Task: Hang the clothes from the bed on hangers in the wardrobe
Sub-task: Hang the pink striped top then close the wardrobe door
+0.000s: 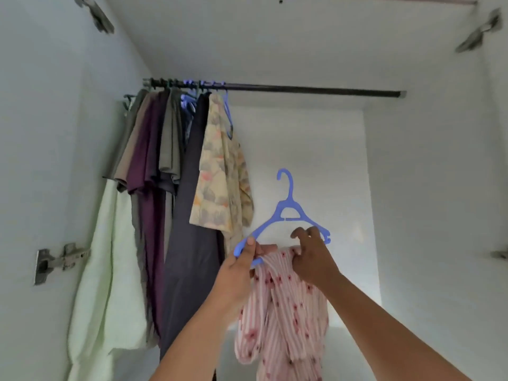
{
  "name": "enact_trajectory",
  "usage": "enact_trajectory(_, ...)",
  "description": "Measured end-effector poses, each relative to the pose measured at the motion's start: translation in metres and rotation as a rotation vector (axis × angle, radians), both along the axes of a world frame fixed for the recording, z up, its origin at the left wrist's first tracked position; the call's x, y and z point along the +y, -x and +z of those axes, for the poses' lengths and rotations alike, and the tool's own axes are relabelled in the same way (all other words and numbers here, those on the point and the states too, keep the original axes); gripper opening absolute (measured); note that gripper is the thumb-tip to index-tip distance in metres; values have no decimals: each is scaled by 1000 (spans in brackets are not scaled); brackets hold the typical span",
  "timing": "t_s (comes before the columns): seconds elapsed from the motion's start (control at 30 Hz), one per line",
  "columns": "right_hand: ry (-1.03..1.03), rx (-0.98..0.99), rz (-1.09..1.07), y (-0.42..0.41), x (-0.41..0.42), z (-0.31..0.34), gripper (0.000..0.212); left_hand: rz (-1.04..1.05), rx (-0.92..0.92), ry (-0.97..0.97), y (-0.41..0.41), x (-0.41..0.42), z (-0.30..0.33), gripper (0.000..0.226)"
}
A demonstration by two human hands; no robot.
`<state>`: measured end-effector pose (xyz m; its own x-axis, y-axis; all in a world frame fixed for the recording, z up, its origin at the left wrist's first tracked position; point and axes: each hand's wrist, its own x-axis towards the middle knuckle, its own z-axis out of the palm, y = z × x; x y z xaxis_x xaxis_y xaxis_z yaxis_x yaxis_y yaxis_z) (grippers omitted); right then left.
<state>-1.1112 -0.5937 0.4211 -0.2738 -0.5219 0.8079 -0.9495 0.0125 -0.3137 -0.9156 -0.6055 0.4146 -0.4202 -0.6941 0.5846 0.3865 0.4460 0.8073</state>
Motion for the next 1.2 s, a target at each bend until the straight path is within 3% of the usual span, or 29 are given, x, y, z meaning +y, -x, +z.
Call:
enact_trajectory(0.07,57,-64,77,2,-31,29,36,1,31,48,11,-31,22,29)
enact_trajectory(0.17,196,-218,249,-1,-73,77,10,4,38,149,25,-74,64,36)
enact_trajectory(0.3,278,-136,390,0,-121,121,20,72,98,256,46,-119,124,40)
enact_trajectory(0.47,324,-87,361,14,-167,166,33,165,104,397,83,-161,206,28)
enact_trajectory(0.6,372,-53,450,19,-197,212,47,240,92,340,104,-189,268,29)
enact_trajectory(0.7,437,96,395,25,-222,242,54,272,79,381,109,-202,304,27)
enact_trajectory(0.8,462,340,292,40,-247,270,37,312,73,397,112,-215,326,28)
enact_trajectory(0.87,372,452,173,48,-257,287,30,380,46,431,116,-225,335,32)
enact_trajectory(1.2,404,378,149,42,-294,340,30,506,35,478,119,-241,386,32)
